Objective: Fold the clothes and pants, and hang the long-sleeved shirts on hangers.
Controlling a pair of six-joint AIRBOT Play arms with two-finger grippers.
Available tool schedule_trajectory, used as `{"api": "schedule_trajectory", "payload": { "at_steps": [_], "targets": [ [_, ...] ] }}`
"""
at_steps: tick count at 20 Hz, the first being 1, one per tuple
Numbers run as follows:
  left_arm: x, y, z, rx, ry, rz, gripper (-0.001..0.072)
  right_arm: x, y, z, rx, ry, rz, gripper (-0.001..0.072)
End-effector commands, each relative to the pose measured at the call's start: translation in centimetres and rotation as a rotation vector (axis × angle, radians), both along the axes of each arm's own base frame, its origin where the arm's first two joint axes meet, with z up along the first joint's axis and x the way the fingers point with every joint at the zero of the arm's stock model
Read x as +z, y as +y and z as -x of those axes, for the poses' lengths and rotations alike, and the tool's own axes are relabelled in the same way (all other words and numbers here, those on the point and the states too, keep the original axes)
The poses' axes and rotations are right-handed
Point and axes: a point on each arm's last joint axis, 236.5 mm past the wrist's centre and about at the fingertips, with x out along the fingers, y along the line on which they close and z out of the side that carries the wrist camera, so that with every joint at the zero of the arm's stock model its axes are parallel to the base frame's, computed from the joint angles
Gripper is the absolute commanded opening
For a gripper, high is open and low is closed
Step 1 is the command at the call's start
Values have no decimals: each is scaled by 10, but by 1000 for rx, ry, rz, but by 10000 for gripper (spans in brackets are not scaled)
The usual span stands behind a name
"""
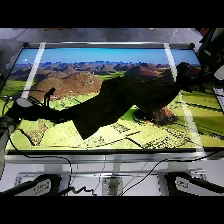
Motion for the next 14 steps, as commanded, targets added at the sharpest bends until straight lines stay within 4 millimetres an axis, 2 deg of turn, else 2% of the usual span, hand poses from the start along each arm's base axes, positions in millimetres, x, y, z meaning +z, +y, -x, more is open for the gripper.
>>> {"api": "schedule_trajectory", "payload": {
  "at_steps": [1, 4, 7, 8, 9, 10, 11, 14],
  "targets": [
    [-30, -9, 22, 33, 55, 39, 695, 0, -35, -1, -33, -7, 138, 40],
    [-31, -11, 28, 23, 75, 49, 695, 9, -104, 2, -147, -25, 340, 40],
    [-30, -15, 36, 9, 103, 66, 695, 12, -162, 19, -381, -36, 297, 41],
    [-31, -15, 38, 15, 113, 68, 695, 12, -177, 26, -420, -31, 292, 83],
    [-34, -15, 41, 15, 122, 69, 695, 10, -189, 34, -453, -22, 286, 310],
    [-37, -17, 45, 16, 135, 73, 695, 8, -197, 40, -477, -10, 274, 582],
    [-40, -17, 50, 18, 148, 75, 695, 6, -202, 46, -495, 4, 265, 694],
    [-52, -22, 60, 43, 176, 83, 695, 2, -198, 49, -471, 30, 257, 671]
  ]
}}
